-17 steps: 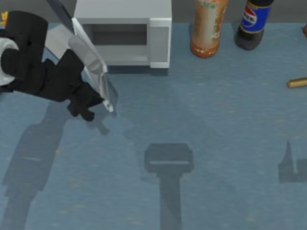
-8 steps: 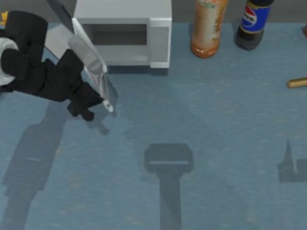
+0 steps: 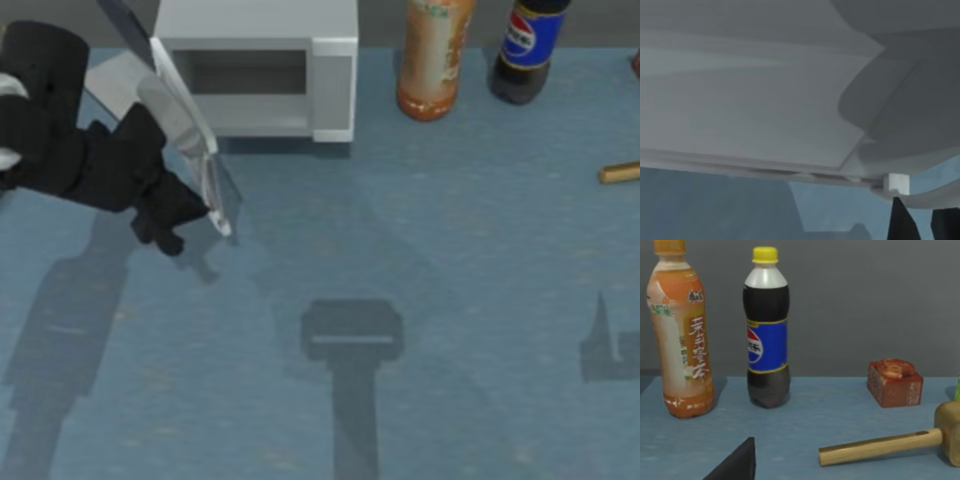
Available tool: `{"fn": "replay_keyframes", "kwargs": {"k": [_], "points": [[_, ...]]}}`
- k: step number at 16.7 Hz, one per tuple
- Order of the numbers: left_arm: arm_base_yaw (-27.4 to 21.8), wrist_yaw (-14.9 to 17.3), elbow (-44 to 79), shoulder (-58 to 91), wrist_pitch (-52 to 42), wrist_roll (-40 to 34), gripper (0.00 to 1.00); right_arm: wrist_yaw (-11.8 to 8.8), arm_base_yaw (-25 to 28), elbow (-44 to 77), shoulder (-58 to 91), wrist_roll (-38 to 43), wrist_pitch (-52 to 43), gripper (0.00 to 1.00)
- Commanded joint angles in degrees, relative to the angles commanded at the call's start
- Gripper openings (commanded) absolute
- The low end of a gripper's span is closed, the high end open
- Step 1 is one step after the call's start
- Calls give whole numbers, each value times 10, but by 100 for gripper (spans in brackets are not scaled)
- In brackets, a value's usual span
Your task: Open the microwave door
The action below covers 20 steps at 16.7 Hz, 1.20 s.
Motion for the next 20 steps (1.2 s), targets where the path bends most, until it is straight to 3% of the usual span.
{"fn": "replay_keyframes", "kwargs": {"k": [20], "points": [[6,5,2,2,-9,13,0,0,0,0,0,0,0,100]]}}
